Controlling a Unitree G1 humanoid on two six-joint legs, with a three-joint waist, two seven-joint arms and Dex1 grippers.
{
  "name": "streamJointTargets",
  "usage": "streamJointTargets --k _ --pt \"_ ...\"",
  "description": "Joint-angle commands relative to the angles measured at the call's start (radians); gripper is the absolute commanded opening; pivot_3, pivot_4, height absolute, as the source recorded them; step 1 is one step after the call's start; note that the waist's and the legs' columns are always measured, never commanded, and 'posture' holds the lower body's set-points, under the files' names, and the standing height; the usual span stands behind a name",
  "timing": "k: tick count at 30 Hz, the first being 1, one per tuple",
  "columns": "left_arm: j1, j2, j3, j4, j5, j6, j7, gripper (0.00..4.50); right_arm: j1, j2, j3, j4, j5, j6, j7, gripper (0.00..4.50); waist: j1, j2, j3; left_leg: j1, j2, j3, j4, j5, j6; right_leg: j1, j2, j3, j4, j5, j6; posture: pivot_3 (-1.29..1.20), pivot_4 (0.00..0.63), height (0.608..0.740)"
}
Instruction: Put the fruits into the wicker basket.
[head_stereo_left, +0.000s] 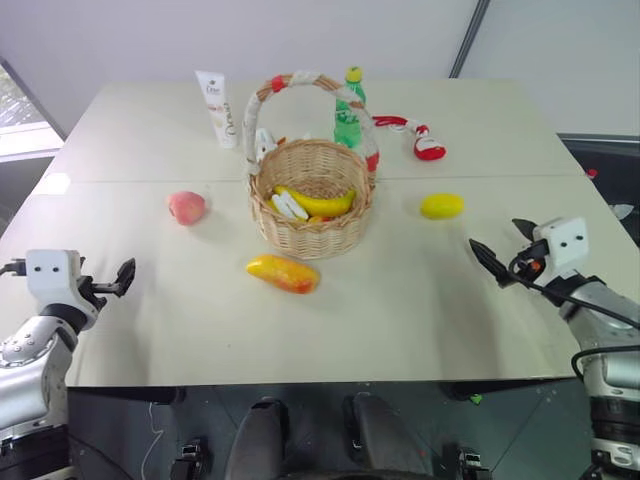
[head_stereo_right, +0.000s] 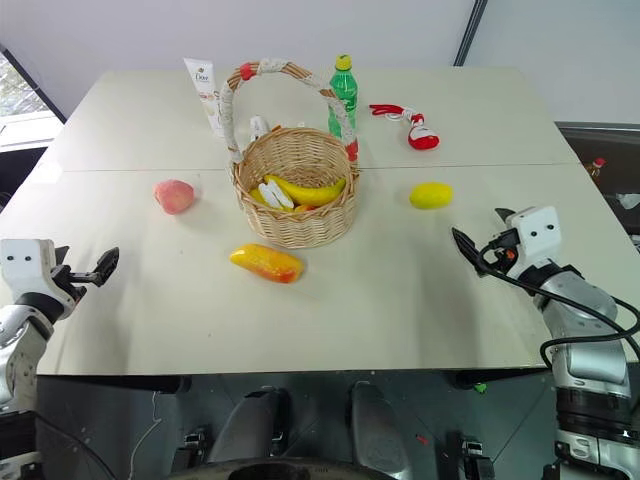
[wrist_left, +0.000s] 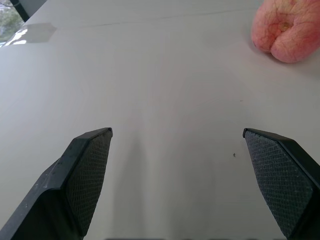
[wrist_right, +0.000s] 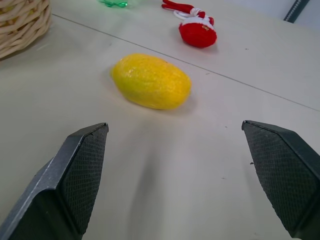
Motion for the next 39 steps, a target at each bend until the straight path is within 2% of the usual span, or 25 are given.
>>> streamJointTargets --k 1,6,10,17,22,32,39 --pt "-0.012 0.005 0.009 -0.03 -0.007 -0.005 0.013 4.5 -0.013 0.006 -0.007 -0.019 0.006 -0.013 -0.009 4.47 0.0 0.0 0.0 0.0 0.0 0.0 0.0 0.0 0.0 0.0 0.0 0.0 0.0 0.0 0.0 0.0 0.15 0.74" --pt "-0.045 0.006 -0.001 -0.018 -0.009 -0.007 0.018 4.5 -0.019 -0.001 -0.005 -0.064 0.016 0.006 -0.008 4.47 0.001 0.0 0.0 0.0 0.0 0.0 0.0 0.0 0.0 0.0 0.0 0.0 0.0 0.0 0.0 0.0 0.15 0.74" --pt "-0.125 -0.011 -0.01 -0.029 -0.034 0.062 0.059 4.5 -0.039 -0.001 0.012 -0.153 0.049 0.058 0.003 4.47 0.0 0.0 0.0 0.0 0.0 0.0 0.0 0.0 0.0 0.0 0.0 0.0 0.0 0.0 0.0 0.0 0.15 0.74" --pt "-0.343 0.02 -0.153 -0.007 0.043 0.189 0.129 4.5 -0.125 -0.001 0.099 -0.477 0.267 0.303 0.036 4.47 -0.001 0.0 0.0 0.0 -0.001 -0.001 0.001 0.0 0.0 0.0 0.001 0.0 0.001 0.0 0.0 0.0 0.15 0.74" --pt "-0.502 0.025 -0.262 0.075 0.093 0.27 0.136 4.5 -0.223 0.056 0.206 -0.595 0.323 0.384 -0.015 4.47 0.002 0.0 0.0 -0.001 -0.001 -0.002 0.001 0.0 0.0 0.0 0.001 -0.001 0.001 0.0 0.0 0.0 0.15 0.74" --pt "-0.731 0.008 -0.405 0.351 0.168 0.373 0.112 4.5 -0.25 0.133 0.349 -0.647 0.314 0.405 -0.04 4.47 0.002 0.0 0.0 -0.002 -0.003 -0.002 0.001 0.0 0.0 -0.002 0.001 -0.001 0.001 0.0 0.0 0.0 0.15 0.74" --pt "-0.783 -0.024 -0.43 0.471 0.189 0.347 0.104 4.5 -0.24 0.152 0.377 -0.641 0.298 0.383 -0.034 4.47 0.001 0.0 0.0 -0.002 -0.003 -0.002 0.001 0.0 0.0 -0.002 0.001 -0.001 0.001 0.0 0.0 0.0 0.15 0.74"
